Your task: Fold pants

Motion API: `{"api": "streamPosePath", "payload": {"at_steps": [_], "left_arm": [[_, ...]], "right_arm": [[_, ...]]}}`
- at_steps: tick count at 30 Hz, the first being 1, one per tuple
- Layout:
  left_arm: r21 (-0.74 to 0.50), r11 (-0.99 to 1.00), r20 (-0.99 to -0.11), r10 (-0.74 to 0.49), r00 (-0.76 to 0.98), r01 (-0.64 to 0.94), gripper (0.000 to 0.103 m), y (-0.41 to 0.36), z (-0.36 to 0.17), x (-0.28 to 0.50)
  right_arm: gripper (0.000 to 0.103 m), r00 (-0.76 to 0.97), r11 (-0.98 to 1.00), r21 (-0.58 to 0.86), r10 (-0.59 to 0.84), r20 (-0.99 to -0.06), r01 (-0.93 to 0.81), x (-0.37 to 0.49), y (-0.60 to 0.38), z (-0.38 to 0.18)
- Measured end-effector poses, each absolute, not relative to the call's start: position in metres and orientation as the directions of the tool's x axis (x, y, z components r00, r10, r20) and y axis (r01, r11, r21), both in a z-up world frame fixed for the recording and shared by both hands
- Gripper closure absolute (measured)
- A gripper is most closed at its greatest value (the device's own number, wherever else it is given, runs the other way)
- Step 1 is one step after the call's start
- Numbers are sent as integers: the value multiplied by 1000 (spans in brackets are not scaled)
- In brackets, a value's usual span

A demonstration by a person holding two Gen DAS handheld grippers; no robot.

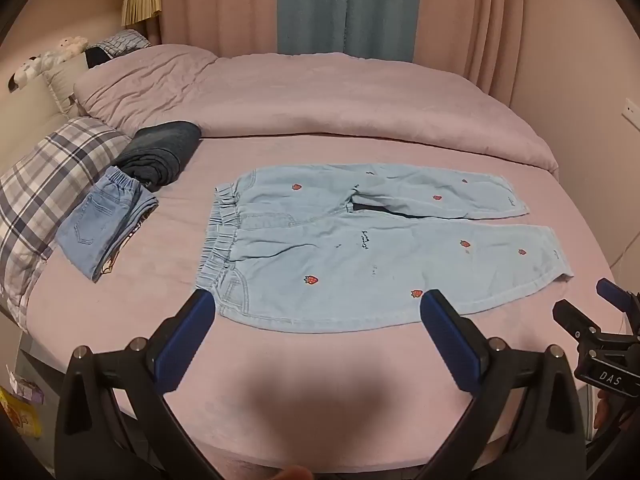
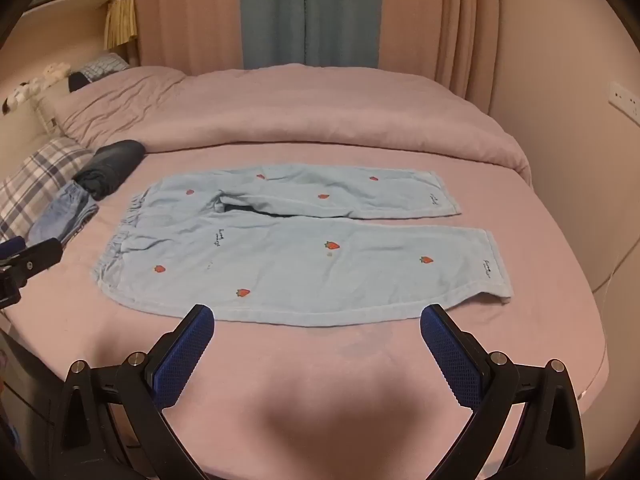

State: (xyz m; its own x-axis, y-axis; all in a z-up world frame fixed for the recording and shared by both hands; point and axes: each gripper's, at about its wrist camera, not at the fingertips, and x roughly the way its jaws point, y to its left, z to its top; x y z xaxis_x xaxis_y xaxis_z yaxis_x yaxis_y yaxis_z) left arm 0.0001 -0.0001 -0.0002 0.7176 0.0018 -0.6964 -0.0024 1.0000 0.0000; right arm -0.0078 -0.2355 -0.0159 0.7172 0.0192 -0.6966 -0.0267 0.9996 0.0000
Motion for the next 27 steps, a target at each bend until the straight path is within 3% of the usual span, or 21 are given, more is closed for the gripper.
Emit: {"api": "streamPosePath", "payload": {"at_steps": [27], "left_arm": [[-22,999,-695,-49,717,47,0,-11,-1,4]], "right_arm": [[0,710,999,30,38,-703,-24,-6,-239,-17]]}}
